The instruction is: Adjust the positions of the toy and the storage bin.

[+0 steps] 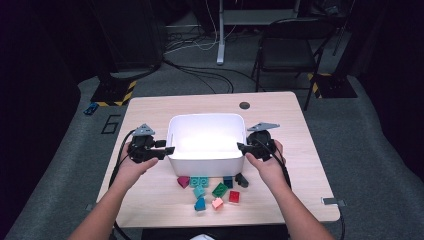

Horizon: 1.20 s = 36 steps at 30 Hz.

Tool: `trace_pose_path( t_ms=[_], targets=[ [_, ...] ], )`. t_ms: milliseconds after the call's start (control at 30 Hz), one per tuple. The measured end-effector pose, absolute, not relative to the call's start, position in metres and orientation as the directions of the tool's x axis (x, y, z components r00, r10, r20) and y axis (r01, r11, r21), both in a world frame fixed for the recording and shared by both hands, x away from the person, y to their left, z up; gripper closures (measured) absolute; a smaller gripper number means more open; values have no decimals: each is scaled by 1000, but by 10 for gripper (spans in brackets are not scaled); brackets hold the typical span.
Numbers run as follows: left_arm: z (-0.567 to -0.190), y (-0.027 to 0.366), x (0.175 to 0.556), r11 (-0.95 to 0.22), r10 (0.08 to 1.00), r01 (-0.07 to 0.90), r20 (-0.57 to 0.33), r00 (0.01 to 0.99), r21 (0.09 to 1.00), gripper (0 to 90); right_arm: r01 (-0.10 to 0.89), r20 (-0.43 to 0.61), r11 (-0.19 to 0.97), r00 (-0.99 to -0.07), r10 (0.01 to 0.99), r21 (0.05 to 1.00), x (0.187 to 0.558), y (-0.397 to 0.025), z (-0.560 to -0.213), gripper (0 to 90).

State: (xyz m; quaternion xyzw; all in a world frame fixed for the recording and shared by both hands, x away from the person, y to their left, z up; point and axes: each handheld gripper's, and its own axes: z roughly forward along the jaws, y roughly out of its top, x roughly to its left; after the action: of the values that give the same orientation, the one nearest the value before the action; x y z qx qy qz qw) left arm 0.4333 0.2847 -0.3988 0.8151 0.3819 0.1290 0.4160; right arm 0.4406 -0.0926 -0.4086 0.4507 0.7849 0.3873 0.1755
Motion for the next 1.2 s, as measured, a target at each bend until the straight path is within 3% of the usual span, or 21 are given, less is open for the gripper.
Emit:
trace_pose_path(
  t_ms=[333, 1200],
  targets=[
    [-402, 282, 437, -363, 737, 513, -97, 669, 778, 512, 568, 73, 295, -536, 841, 768, 439, -93, -409, 602],
    [-413, 275, 495, -305, 790, 570, -132, 599, 763, 551, 572, 116, 214, -485, 867, 792, 489, -94, -413, 636]
  ],
)
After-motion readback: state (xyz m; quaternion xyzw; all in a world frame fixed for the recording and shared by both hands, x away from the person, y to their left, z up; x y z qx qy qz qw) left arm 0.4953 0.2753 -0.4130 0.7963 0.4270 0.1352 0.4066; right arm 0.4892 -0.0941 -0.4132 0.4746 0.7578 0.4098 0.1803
